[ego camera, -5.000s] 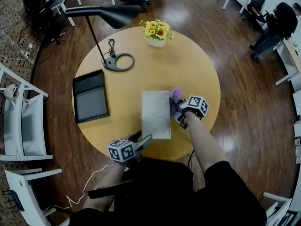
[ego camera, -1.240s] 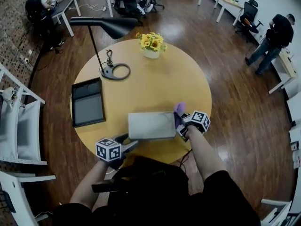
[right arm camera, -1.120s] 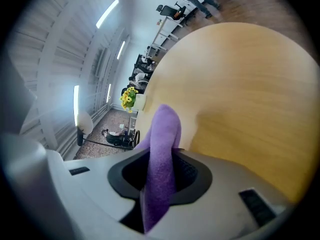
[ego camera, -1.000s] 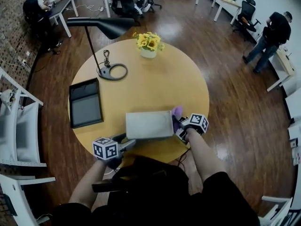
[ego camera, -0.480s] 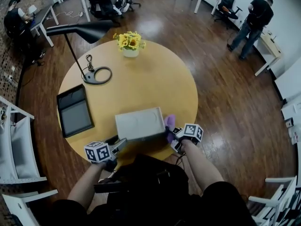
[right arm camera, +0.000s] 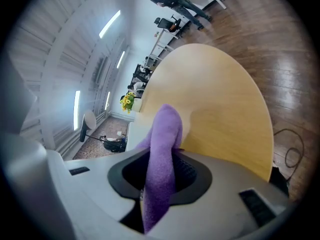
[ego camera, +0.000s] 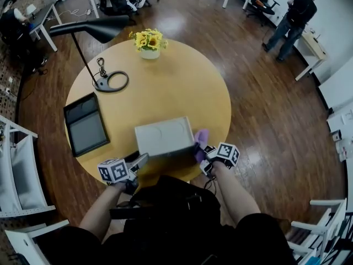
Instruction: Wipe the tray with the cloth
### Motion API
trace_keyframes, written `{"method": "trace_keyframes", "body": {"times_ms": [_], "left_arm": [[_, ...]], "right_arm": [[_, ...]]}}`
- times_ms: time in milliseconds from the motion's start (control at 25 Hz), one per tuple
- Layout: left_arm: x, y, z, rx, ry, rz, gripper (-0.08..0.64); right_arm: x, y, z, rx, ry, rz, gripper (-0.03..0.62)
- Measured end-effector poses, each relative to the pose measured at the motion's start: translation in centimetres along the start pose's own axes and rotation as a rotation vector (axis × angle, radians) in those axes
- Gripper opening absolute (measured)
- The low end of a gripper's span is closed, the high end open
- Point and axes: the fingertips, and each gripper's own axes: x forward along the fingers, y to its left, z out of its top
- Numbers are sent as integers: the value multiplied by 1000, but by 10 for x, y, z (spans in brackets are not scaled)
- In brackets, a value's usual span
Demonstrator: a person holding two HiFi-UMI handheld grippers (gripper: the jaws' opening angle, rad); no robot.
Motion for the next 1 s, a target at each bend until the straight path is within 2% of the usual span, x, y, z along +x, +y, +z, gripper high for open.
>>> {"method": "trace_keyframes", "body": {"times_ms": [80, 200, 320, 400, 480, 720, 880, 1000], "left_arm": [[2, 2, 10, 1, 10, -22, 250], [4, 14, 45, 55, -40, 14, 253], [14, 28, 82, 157, -79, 71, 253], [32, 39, 97, 251, -59, 99, 279], [52, 52, 103, 313, -13, 120, 279], [87, 54, 78, 297, 126, 56, 291], [85, 47, 73, 321, 131, 41, 288], [79, 43, 70, 322, 136, 50, 290]], "right_arm": [[-6, 4, -4, 37, -8, 11, 89], [-11, 6, -9, 24, 9, 20, 89], [-12, 3, -16, 23, 11, 13, 89], [-11, 3, -21, 30, 5, 7, 89], [-10, 2, -26, 32, 9, 16, 89], [-13, 17, -38, 103, 17, 46, 89], [-12, 14, -31, 21, 43, 17, 89], [-12, 18, -23, -15, 33, 27, 88]]}}
